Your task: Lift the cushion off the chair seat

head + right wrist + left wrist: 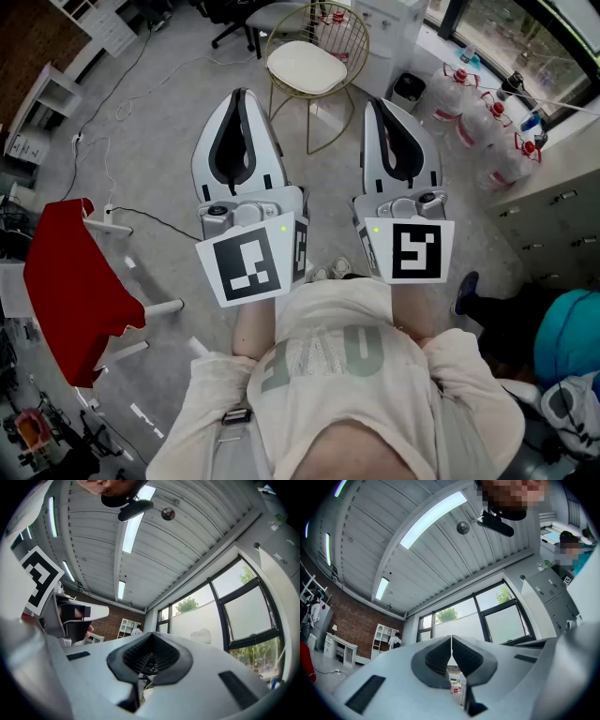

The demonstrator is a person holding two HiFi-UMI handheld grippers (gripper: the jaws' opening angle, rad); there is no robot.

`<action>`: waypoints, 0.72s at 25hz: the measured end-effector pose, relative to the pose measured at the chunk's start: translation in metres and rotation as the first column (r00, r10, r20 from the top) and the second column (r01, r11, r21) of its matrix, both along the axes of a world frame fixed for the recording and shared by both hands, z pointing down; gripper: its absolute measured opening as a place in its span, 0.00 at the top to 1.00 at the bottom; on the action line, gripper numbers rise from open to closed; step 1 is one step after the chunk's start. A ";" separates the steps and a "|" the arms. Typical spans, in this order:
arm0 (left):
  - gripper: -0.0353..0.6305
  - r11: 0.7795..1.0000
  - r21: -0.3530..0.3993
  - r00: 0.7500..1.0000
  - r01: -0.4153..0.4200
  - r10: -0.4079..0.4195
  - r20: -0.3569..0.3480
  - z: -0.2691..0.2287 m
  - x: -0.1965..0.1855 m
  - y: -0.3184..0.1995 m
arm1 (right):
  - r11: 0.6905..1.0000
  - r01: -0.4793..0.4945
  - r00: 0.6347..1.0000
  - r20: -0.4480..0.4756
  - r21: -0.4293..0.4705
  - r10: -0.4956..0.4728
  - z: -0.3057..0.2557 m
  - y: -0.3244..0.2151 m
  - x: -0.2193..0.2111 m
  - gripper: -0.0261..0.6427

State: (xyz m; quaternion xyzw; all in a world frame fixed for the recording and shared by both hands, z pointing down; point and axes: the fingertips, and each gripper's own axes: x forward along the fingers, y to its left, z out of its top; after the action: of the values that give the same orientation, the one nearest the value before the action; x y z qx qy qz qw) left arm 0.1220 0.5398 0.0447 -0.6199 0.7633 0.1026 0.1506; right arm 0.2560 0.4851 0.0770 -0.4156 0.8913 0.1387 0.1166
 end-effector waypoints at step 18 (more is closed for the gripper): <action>0.92 1.000 -0.019 0.999 0.025 -0.025 -0.020 0.014 -0.004 -0.048 | 0.997 0.056 0.995 0.089 -0.051 -0.051 0.011 -0.051 0.011 0.94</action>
State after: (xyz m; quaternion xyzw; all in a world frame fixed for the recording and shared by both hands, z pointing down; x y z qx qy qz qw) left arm 0.1184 0.4919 0.0583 -0.6106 0.7733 0.0998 0.1385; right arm 0.2675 0.4340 0.0879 -0.4001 0.8996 0.0933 0.1480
